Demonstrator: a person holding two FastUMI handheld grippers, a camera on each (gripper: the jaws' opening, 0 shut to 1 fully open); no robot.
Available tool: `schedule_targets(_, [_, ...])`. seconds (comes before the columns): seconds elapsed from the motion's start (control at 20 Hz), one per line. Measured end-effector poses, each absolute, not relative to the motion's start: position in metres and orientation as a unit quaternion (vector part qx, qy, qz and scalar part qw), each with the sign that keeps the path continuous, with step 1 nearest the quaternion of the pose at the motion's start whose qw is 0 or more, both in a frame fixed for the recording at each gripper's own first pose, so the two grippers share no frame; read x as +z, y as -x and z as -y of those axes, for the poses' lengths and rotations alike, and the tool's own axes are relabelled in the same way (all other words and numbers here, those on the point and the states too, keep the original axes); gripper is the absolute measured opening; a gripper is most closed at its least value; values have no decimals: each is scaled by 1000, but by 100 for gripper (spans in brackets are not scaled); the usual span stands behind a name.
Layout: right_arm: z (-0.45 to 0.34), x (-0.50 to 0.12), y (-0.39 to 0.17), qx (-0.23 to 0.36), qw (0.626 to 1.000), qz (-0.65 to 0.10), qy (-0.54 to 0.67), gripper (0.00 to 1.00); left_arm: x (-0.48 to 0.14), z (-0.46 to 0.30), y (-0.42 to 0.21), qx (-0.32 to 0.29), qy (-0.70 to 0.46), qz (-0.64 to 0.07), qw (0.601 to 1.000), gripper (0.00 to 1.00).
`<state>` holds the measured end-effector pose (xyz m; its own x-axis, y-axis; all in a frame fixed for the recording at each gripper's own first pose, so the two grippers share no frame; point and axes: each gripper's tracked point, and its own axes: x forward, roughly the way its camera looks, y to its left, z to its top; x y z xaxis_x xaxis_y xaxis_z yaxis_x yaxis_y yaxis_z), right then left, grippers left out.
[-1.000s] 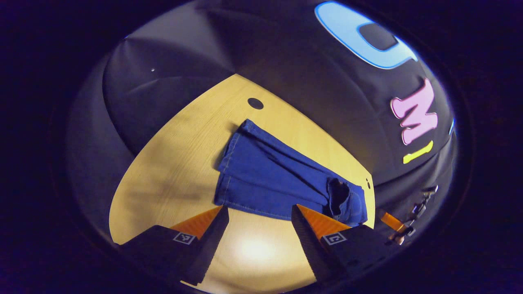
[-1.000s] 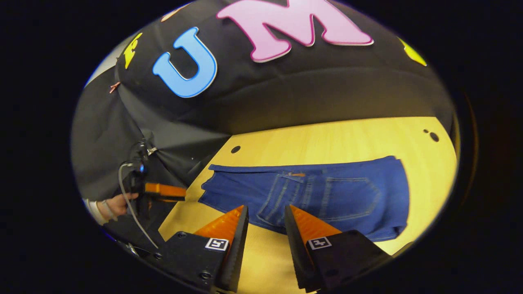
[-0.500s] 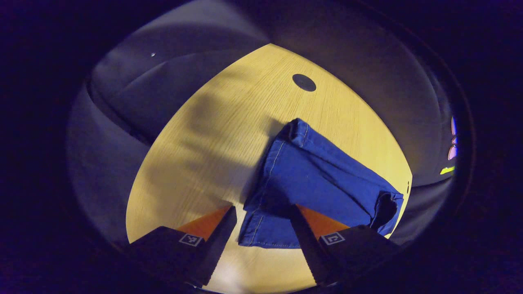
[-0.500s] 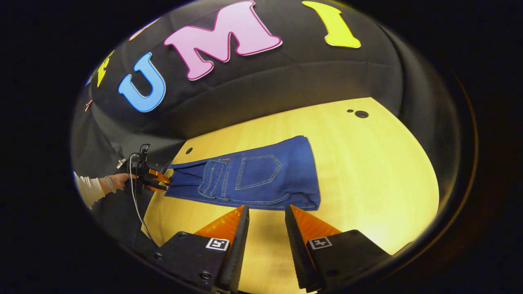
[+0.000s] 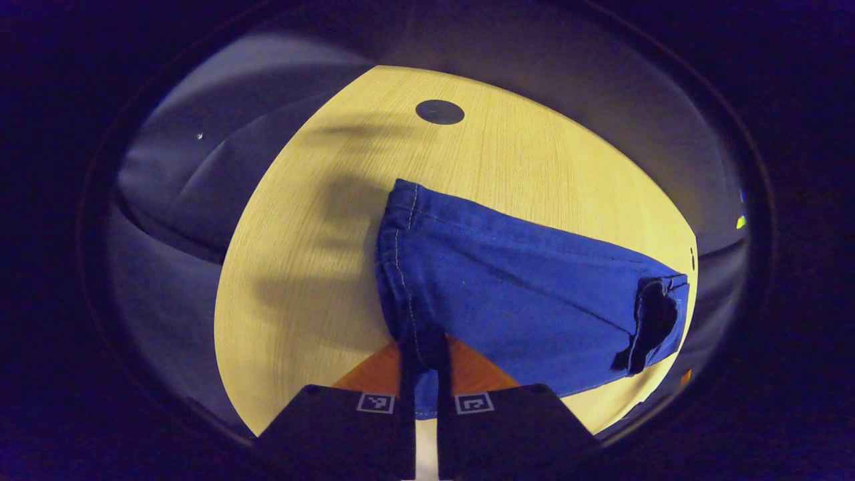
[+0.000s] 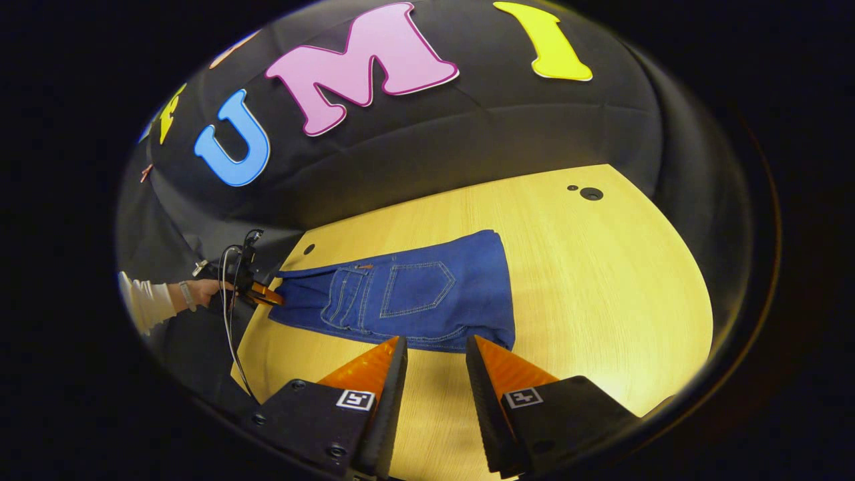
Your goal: Grasp the waist and the cuffs of the jeans and fold them to make the two legs overlap; first hold the waist and fold one-third of the jeans toward the cuffs, then hold the cuffs and fold the remaining one-third in the same direction to finish folding.
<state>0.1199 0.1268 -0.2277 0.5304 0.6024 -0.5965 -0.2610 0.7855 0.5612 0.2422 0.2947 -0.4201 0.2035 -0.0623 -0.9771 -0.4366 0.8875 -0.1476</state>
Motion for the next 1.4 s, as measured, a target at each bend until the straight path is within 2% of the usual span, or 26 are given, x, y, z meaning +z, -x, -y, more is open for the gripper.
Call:
schedule_targets(0.15, [-129, -226, -121, 261, 849, -411, -207, 55, -398, -293, -252, 120, 231, -580, 772, 12])
schedule_targets(0.2, [-129, -224, -123, 262, 849, -408, -211, 55, -385, -288, -259, 103, 232, -564, 786, 10])
schedule_targets(0.45, [-131, -209, -129, 267, 855, -388, -216, 55, -282, -240, -285, 11, 184, -492, 851, 9])
schedule_targets(0.7, [-128, -198, -127, 276, 860, -372, -215, 55, -171, -115, -329, -107, 194, -412, 884, 9])
schedule_targets(0.9, [-109, -193, -126, 267, 869, -360, -212, 55, -133, 20, -346, -205, 171, -395, 879, 9])
schedule_targets(1.0, [-92, -193, -124, 257, 876, -354, -205, 55, -138, 89, -350, -244, 149, -409, 866, 9])
schedule_targets(1.15, [-63, -200, -118, 234, 883, -355, -201, 55, -216, 182, -362, -265, 113, -455, 842, 9])
schedule_targets(1.4, [-24, -212, -113, 220, 888, -355, -193, 55, -361, 231, -336, -201, -2, -576, 793, 10])
